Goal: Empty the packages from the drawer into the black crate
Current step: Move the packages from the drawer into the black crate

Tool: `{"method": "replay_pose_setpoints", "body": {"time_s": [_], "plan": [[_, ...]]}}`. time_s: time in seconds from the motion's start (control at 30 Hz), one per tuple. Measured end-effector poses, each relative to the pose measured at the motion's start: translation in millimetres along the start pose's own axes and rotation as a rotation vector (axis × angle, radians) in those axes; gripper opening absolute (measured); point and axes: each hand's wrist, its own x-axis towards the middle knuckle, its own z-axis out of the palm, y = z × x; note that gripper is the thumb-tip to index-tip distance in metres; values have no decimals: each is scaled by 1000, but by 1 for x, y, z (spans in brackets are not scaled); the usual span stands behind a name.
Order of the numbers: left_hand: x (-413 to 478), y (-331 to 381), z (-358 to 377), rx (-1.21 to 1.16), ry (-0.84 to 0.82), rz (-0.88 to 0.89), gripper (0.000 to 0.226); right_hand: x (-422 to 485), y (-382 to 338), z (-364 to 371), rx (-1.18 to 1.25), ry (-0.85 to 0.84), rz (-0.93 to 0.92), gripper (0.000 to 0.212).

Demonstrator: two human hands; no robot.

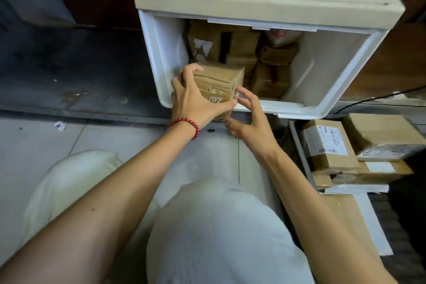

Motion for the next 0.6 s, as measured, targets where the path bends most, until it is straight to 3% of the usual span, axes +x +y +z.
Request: {"method": "replay_pose_setpoints", "body": {"time_s": [0.1, 0.27, 0.43, 0.6], "plan": [[-13, -1, -8, -10, 8, 136, 91, -16, 3, -3, -6, 19, 22, 71], [-31, -5, -17, -43, -195, 308, 95, -34, 14, -33, -5, 77, 85, 91], [-50, -6, -9, -64, -381, 355, 95, -48, 24, -52, 128, 210, 157, 98], [-52, -6, -2, -155, -420, 281, 111, -60, 34, -60, 129, 288, 236, 79]]}}
